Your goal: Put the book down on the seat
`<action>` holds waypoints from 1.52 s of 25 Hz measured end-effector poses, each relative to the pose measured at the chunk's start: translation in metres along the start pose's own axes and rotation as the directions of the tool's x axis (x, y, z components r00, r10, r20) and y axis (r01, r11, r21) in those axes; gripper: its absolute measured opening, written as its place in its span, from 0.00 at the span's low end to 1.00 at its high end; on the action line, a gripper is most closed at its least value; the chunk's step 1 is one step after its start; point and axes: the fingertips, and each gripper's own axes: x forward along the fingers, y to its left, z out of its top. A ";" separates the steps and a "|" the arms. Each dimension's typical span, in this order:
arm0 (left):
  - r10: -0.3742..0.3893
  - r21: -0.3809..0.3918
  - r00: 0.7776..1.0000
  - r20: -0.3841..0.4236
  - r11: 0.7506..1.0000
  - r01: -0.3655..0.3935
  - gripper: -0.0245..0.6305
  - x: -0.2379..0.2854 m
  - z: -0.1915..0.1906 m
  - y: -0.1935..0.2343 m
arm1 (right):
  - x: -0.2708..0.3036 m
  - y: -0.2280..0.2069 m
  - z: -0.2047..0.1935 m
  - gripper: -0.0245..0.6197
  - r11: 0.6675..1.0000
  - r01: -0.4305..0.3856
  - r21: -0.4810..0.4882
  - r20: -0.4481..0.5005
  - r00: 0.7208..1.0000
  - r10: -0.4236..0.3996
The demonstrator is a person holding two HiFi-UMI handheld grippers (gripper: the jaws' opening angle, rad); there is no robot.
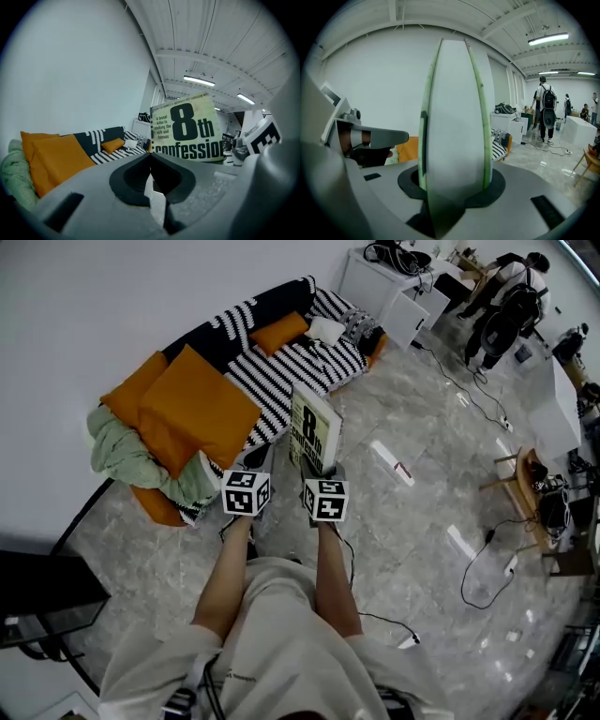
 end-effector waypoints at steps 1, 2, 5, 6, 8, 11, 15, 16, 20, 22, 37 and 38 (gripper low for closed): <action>-0.007 0.001 1.000 0.006 1.000 0.007 0.05 0.005 0.006 0.003 | 0.004 -0.001 0.006 0.29 1.000 0.002 -0.002 0.008 1.000 -0.002; -0.013 0.002 1.000 0.011 1.000 0.013 0.05 0.011 0.011 0.006 | 0.009 -0.002 0.010 0.28 1.000 0.004 -0.002 0.012 1.000 -0.004; -0.028 -0.003 0.999 0.015 1.000 0.028 0.05 0.027 0.023 0.016 | 0.025 -0.006 0.019 0.29 1.000 0.010 -0.003 0.006 1.000 -0.010; -0.032 -0.004 0.999 0.015 0.999 0.032 0.05 0.032 0.026 0.020 | 0.031 -0.007 0.022 0.29 1.000 0.011 0.000 0.001 1.000 -0.011; -0.040 -0.007 0.999 0.013 0.999 0.041 0.05 0.041 0.031 0.028 | 0.042 -0.004 0.026 0.29 1.000 0.012 0.003 -0.008 1.000 -0.012; -0.059 -0.013 0.998 0.010 0.998 0.059 0.05 0.054 0.036 0.040 | 0.059 0.002 0.034 0.29 1.000 0.010 -0.017 -0.018 1.000 -0.011; -0.084 -0.006 0.996 0.011 0.996 0.084 0.05 0.067 0.046 0.054 | 0.077 0.007 0.042 0.29 1.000 0.024 -0.019 -0.021 0.999 -0.024; -0.087 -0.006 0.996 0.013 0.996 0.087 0.05 0.069 0.049 0.059 | 0.080 0.009 0.043 0.29 0.999 0.029 -0.020 -0.022 0.999 -0.029; -0.091 -0.010 0.996 0.012 0.996 0.091 0.05 0.079 0.054 0.083 | 0.096 0.017 0.047 0.29 0.998 0.045 -0.035 -0.026 0.999 -0.046; -0.098 -0.019 0.995 0.007 0.995 0.098 0.05 0.082 0.054 0.092 | 0.104 0.019 0.046 0.29 0.997 0.057 -0.044 -0.037 0.998 -0.059; -0.134 0.016 0.981 -0.141 0.990 0.138 0.05 0.072 0.011 0.165 | 0.150 0.063 0.019 0.29 0.987 0.152 0.050 -0.050 0.987 -0.150; -0.135 0.011 0.980 -0.146 0.990 0.138 0.05 0.069 0.008 0.168 | 0.151 0.067 0.016 0.29 0.987 0.152 0.050 -0.059 0.987 -0.149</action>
